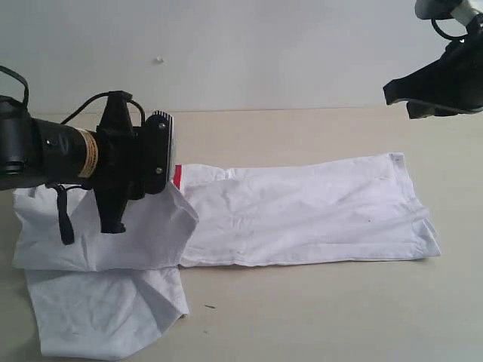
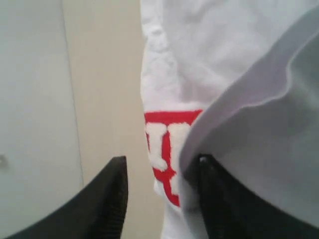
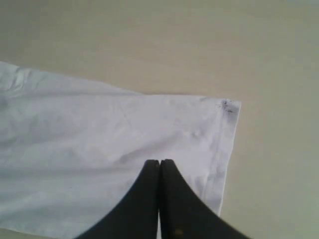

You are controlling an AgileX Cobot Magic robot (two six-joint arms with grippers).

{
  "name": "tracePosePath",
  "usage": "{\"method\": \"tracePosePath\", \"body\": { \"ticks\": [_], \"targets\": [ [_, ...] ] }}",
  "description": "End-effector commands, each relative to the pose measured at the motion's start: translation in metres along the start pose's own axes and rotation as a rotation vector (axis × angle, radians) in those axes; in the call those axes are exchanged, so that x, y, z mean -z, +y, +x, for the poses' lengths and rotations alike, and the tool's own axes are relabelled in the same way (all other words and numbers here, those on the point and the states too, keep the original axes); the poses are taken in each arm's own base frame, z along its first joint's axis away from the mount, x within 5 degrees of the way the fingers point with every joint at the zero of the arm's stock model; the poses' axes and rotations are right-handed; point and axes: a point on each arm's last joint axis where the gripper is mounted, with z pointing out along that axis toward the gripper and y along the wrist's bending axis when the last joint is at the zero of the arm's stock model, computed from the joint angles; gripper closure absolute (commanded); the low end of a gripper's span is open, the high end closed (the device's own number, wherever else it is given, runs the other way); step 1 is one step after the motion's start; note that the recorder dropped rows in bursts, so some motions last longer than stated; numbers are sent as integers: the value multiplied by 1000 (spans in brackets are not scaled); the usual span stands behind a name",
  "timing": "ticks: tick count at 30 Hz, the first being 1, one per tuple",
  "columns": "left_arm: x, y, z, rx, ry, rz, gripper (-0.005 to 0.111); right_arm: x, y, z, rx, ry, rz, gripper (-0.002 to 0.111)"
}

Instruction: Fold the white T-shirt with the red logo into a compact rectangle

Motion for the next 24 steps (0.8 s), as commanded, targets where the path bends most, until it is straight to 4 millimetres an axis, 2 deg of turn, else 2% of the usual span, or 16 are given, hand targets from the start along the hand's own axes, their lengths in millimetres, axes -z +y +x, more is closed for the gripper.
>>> {"method": "tracePosePath", "body": {
  "ticks": [1,7,12,16,19,20,24],
  "targets": [
    [-10,12,0,15,-78,-45,61,3,-2,-1,1,-18,4,108],
    [-35,12,25,111,-17,-12,61,3,-2,-1,1,-24,5,108],
    [-25,16,32,264,68,-15,65,3,-2,-1,1,-22,5,108],
    [-11,17,38,424,181,8,78,3,-2,-1,1,-24,6,108],
    [-4,14,40,576,254,55,103,3,-2,-1,1,-24,6,108],
    [-3,12,40,595,264,73,106,3,-2,-1,1,-22,5,108],
    [0,-6,33,552,252,290,107,3,-1,1,1,-1,1,108]
  ]
}}
